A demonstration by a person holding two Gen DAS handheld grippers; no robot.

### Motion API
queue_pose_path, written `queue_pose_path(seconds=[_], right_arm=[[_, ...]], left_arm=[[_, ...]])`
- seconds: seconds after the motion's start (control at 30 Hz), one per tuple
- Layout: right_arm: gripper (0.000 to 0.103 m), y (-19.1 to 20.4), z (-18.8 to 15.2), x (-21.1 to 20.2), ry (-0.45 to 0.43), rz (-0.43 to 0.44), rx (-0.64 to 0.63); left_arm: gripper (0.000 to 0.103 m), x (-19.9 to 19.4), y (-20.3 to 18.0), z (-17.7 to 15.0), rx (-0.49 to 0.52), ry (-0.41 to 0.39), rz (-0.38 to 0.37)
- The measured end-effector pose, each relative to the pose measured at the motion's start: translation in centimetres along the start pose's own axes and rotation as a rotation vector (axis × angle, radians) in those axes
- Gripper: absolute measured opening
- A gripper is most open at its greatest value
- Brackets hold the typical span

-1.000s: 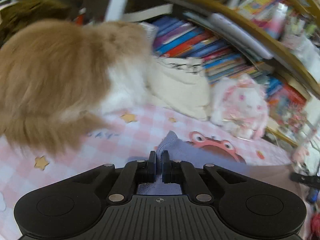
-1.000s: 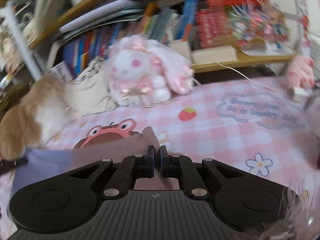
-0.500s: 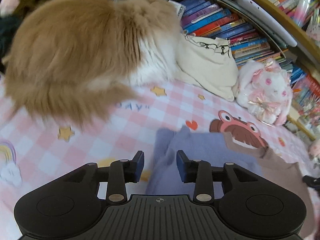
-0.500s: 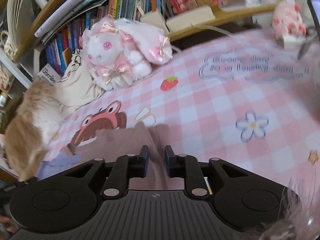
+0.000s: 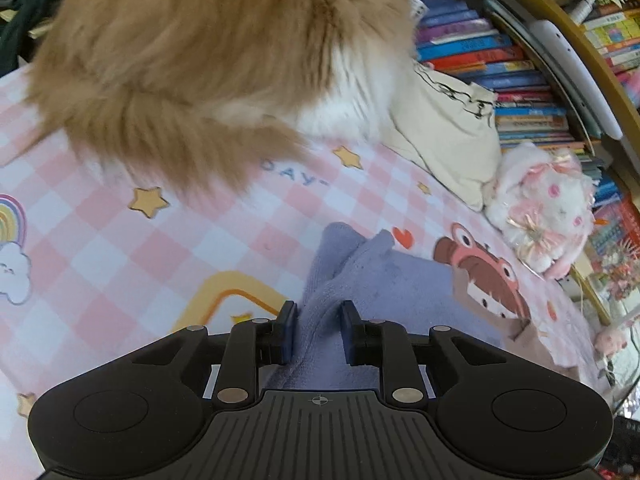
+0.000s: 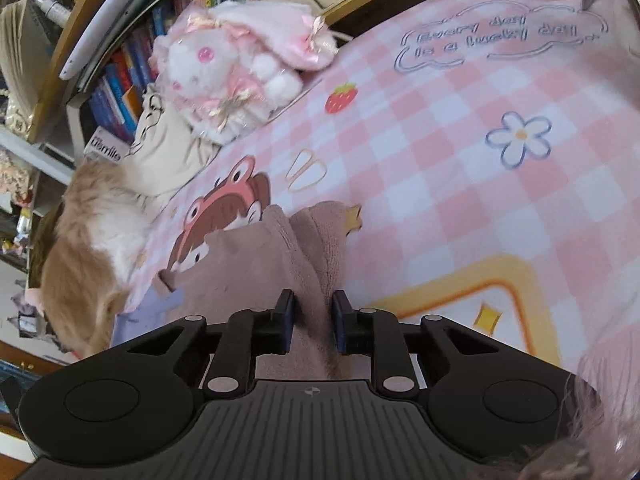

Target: Fold clothes

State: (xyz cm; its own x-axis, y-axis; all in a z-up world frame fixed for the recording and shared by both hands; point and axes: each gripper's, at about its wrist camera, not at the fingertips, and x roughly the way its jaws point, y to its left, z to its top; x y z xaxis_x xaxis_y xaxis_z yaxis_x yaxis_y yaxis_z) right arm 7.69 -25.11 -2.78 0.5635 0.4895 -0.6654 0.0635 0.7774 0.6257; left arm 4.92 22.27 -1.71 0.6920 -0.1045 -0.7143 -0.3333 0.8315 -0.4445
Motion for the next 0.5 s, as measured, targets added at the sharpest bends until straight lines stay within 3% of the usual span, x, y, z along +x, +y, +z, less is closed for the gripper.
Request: queue_pose_path(seconds=[0.17, 0.33, 0.4, 0.47, 0.5], right_arm=[[0.023, 0.4, -0.6, -0.1, -0.028, -0.031, -0.026], [0.042, 2.0, -1.5, -1.2, -0.046, -0.097, -0.13], [0.049, 3.1, -2.4, -2.2, -0.071, -0.129, -0.208], [0.056, 4.3, -3.7, -3.4, -0.108, -0.171, -0.292], [0.061, 4.8, -4.4, -4.0, -0.124, -0.188, -0.33]], left_arm=[[0.025, -0.2, -0.1, 0.1, 0.024, 0.002, 0.025], [0.026, -2.7, -1.2, -1.0, 0.082, -0.048, 0.077], [0.032, -4.4, -1.5, -1.8, 0.101, -0.08, 0.086], [0.049, -6.2, -1.7, -2.8, 0.109, -0.107, 0.084], [0.052, -7.2, -1.7, -3.4, 0.114, -0.116, 0.079]])
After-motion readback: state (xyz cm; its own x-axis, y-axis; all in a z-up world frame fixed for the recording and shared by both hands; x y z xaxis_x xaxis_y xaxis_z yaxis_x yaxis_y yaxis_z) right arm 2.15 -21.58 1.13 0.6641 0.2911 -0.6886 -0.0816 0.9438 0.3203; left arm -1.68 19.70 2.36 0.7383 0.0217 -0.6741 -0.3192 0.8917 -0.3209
